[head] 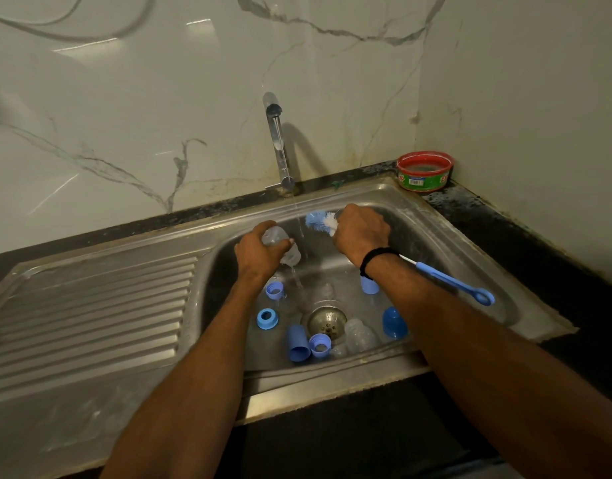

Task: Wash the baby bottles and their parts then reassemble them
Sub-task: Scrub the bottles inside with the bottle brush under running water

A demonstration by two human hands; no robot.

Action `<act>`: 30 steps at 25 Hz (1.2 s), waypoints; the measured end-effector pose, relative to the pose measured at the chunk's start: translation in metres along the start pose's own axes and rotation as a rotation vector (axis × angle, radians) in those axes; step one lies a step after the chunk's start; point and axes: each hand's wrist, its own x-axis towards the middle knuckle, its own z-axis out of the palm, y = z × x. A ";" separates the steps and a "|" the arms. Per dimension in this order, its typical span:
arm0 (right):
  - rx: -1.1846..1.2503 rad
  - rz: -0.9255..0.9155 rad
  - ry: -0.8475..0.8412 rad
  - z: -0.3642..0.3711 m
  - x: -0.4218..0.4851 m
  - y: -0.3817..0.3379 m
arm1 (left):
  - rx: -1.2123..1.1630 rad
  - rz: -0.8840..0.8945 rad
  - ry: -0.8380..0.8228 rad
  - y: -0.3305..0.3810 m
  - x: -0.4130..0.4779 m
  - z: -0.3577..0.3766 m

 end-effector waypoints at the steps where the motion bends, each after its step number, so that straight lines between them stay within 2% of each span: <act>1: 0.000 0.000 0.000 0.000 0.000 0.000 | -0.023 -0.007 0.006 0.000 0.000 -0.001; 11: 0.001 -0.007 -0.013 0.001 -0.001 -0.001 | -0.046 0.024 0.040 -0.002 0.003 -0.002; 17: -0.018 -0.005 -0.026 0.000 -0.006 -0.003 | -0.175 -0.077 0.066 0.004 -0.008 -0.015; 19: -0.018 -0.001 -0.044 0.001 -0.010 -0.005 | -0.333 -0.158 0.070 0.001 -0.010 -0.018; 25: -0.005 0.006 -0.083 -0.003 -0.022 -0.006 | -0.920 -0.565 0.049 0.013 -0.026 -0.027; 27: -0.007 0.020 -0.074 -0.005 -0.024 -0.003 | -0.941 -0.582 0.033 0.013 -0.031 -0.025; 30: -0.004 0.046 -0.069 -0.007 -0.024 0.000 | -0.866 -0.489 0.032 0.015 -0.030 -0.016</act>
